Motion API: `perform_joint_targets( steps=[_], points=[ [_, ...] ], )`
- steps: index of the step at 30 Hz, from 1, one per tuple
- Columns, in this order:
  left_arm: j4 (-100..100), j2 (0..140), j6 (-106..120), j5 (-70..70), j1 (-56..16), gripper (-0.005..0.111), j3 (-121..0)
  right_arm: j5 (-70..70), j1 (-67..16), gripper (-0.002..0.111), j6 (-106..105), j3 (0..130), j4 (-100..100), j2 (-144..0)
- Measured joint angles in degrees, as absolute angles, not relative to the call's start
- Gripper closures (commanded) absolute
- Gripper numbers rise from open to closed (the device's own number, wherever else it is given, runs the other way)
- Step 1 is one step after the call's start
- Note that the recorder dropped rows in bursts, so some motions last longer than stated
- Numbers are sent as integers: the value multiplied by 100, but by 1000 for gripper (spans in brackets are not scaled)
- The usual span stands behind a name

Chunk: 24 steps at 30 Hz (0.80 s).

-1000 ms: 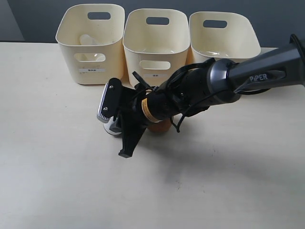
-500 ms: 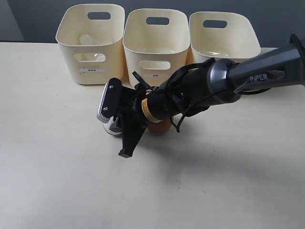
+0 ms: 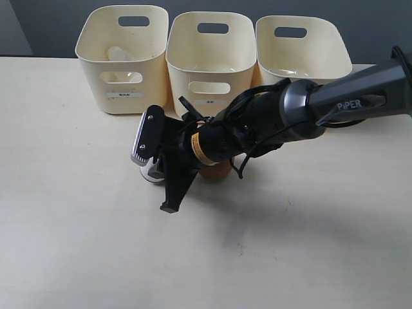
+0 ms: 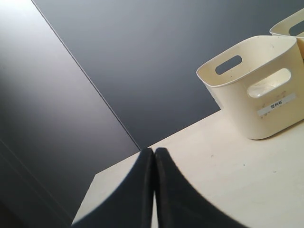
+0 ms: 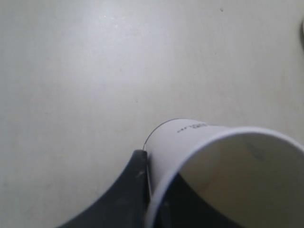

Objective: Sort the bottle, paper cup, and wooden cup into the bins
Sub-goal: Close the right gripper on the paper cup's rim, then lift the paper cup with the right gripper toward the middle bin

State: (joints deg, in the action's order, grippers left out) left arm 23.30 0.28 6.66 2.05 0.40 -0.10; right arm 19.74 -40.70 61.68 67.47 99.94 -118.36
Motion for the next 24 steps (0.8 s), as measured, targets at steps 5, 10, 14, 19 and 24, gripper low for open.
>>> perform_joint_targets(
  steps=[5,10,14,19,24],
  points=[
    [2330,28,666,205,40,107,-10,1974,-4070,107,6168,6747,9994,-11836],
    [2330,28,666,205,40,107,-10,1974,-4070,107,6168,6747,9994,-11836],
    [2330,28,666,205,40,107,-10,1974,-4070,107,6168,6747,9994,-11836],
    [2330,28,666,205,40,107,-10,1974,-4070,107,6168,6747,9994,-11836],
    [2330,28,666,205,40,107,-10,1974,-4070,107,6168,6747,9994,-11514]
  ],
)
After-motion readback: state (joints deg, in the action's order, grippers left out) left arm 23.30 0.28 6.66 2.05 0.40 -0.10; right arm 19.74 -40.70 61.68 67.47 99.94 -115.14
